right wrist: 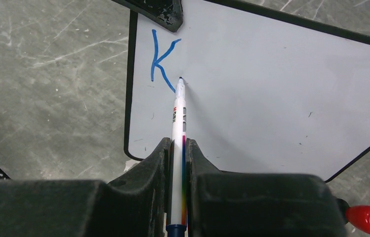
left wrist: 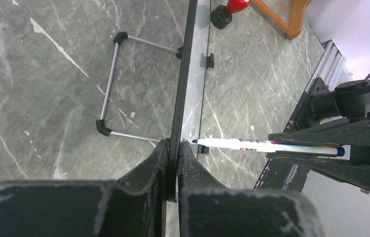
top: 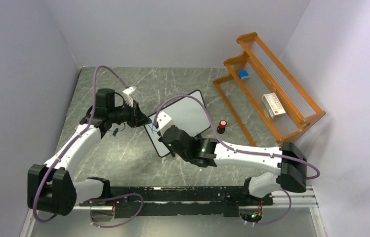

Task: Write a sentence on the whiteboard

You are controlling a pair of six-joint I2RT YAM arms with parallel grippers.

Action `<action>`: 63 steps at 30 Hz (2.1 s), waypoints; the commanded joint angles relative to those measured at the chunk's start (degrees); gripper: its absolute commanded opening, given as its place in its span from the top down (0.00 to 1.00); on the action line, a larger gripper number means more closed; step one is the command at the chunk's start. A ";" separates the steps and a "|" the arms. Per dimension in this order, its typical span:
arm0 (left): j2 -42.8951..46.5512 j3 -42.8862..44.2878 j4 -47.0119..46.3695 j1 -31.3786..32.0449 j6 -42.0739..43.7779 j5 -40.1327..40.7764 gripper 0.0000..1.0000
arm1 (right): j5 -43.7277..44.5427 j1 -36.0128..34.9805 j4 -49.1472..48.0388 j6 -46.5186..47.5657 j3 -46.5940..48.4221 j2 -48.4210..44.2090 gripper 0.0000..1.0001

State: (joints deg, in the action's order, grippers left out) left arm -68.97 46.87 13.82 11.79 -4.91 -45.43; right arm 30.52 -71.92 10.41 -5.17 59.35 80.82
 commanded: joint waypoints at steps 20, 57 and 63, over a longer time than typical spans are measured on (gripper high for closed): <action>-1.79 -0.38 4.11 0.41 2.71 5.09 0.95 | -1.76 1.28 -1.53 -0.54 -0.55 0.53 1.00; -1.87 -0.46 4.04 0.42 2.64 4.83 0.95 | 3.44 2.59 -0.91 -1.27 -0.07 -0.04 1.00; -1.81 -0.40 4.02 0.41 2.64 4.83 0.95 | 2.74 2.59 -2.12 -0.28 0.64 -0.05 1.00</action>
State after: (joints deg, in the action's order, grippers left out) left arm -69.32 47.05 13.80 11.77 -4.86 -45.28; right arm 31.75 -70.43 10.41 -6.15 59.35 81.12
